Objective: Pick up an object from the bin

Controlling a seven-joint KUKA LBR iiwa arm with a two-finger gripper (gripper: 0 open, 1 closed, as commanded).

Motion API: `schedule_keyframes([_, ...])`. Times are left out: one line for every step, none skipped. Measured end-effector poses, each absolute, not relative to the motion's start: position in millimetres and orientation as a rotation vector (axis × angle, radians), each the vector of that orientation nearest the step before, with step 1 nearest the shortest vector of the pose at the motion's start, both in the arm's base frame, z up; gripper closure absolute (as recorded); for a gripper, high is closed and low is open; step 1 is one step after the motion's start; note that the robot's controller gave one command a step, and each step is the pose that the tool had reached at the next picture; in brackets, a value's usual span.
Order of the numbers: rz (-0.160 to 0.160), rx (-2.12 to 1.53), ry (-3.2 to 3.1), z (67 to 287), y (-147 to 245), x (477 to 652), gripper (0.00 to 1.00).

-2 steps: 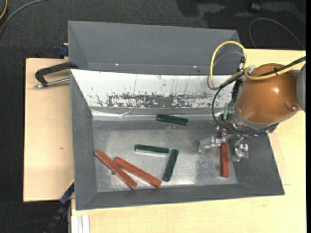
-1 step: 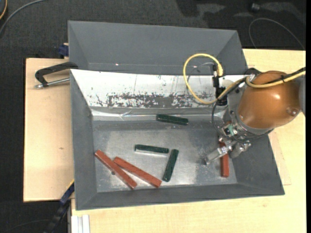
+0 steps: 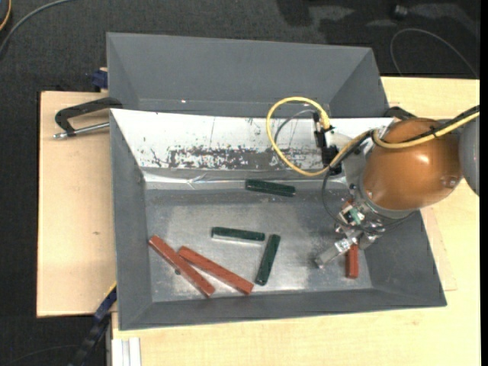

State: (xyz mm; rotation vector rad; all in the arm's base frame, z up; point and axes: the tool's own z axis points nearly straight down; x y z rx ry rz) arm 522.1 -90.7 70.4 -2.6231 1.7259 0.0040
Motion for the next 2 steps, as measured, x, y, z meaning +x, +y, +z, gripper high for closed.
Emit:
schedule_keyframes([0.003,-2.621,1.729,70.4,-91.8,522.2,1.00])
schedule_keyframes([-0.004,-2.616,1.732,89.9,-90.5,523.5,1.00])
